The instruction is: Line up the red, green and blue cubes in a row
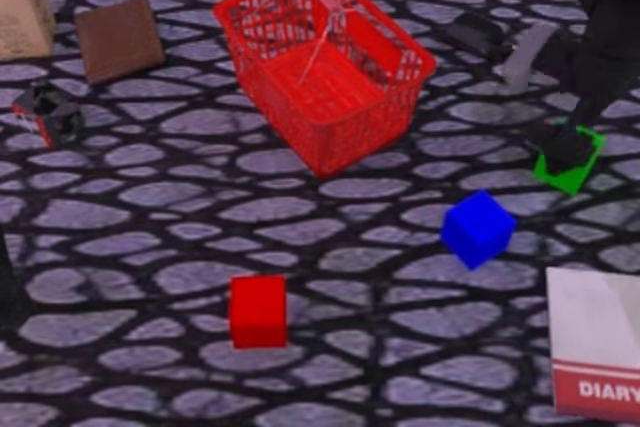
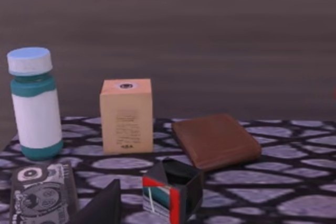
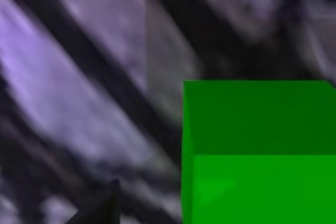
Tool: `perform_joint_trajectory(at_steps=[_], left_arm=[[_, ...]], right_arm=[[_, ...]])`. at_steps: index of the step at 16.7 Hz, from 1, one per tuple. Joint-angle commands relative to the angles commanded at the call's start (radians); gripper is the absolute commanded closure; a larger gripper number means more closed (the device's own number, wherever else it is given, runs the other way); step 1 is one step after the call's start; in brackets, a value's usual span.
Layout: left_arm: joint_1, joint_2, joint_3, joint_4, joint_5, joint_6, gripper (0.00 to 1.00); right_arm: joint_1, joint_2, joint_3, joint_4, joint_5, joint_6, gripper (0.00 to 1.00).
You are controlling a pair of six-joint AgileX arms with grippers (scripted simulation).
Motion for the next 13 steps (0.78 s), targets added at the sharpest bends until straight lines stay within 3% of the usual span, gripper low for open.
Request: perform_joint_trajectory(at_steps=[3, 8, 13], left_arm=[[0.000, 0.000, 0.000, 0.000, 0.000, 0.000, 0.00], [0.000, 0.000, 0.000, 0.000, 0.000, 0.000, 0.00], [0.000, 0.000, 0.000, 0.000, 0.000, 0.000, 0.00]], right_arm=[[0.001, 0.027, -0.070, 0.095, 0.000, 0.001, 0.00], [0.001, 0.032, -0.081, 0.107, 0.000, 0.001, 0.00], [0.001, 0.032, -0.081, 0.107, 0.000, 0.001, 0.38]])
